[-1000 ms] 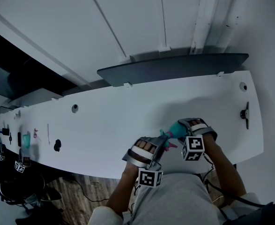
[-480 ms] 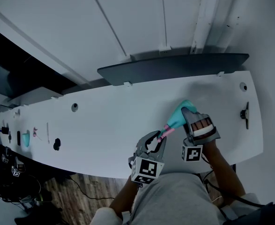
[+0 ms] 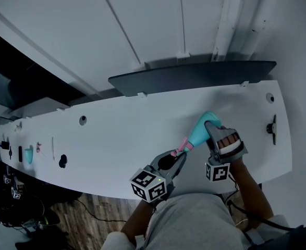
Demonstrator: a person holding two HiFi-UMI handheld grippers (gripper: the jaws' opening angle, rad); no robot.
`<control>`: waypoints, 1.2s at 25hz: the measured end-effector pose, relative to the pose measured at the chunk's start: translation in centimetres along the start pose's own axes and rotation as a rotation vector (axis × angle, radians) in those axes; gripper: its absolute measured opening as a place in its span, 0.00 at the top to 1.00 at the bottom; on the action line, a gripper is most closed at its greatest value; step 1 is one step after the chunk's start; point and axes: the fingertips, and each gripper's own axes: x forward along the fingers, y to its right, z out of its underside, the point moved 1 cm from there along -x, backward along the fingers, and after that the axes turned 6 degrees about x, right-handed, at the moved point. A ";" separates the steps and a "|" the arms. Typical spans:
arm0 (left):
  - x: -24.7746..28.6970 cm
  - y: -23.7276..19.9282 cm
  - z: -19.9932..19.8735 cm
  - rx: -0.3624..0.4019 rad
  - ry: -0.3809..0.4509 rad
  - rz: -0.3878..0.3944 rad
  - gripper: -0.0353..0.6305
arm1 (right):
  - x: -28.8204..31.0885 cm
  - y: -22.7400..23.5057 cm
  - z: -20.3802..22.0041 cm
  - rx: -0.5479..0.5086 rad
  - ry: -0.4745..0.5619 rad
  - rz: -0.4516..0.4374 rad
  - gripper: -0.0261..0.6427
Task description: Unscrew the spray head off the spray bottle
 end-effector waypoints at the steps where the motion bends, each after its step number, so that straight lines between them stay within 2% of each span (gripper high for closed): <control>1: -0.1 0.0 -0.1 -0.057 0.016 0.029 0.84 | -0.1 0.5 -0.2 -0.003 0.016 0.019 0.41; 4: -0.4 -0.1 -0.1 -0.228 0.055 0.099 0.84 | -0.2 1.2 -0.4 -0.018 0.043 0.054 0.41; 7: -0.4 -0.4 0.1 -0.357 0.075 0.135 0.84 | -0.2 1.4 -0.5 -0.036 0.053 0.070 0.41; 10: -0.4 -0.4 0.1 -0.425 0.090 0.152 0.84 | -0.2 1.4 -0.5 -0.036 0.051 0.072 0.40; 13: -0.3 -0.3 0.0 -0.421 0.092 0.153 0.85 | -0.1 1.1 -0.2 -0.033 0.045 0.066 0.41; 16: -0.2 -0.1 -0.2 -0.376 0.086 0.142 0.85 | -0.1 1.1 -0.1 -0.024 0.040 0.066 0.41; 20: -0.3 0.3 -0.8 -0.244 0.079 0.096 0.84 | -0.2 1.3 -0.1 0.007 0.049 0.058 0.40; 24: -0.2 0.7 -1.6 -0.131 0.097 0.063 0.82 | -0.1 1.1 0.1 0.093 0.049 0.027 0.41; 28: -0.1 1.4 -1.5 0.067 0.046 0.026 0.66 | 0.0 0.6 0.5 0.181 0.053 -0.022 0.41; 30: -0.3 1.3 -1.3 0.191 0.015 -0.025 0.56 | 0.0 0.3 0.7 0.229 0.063 -0.060 0.41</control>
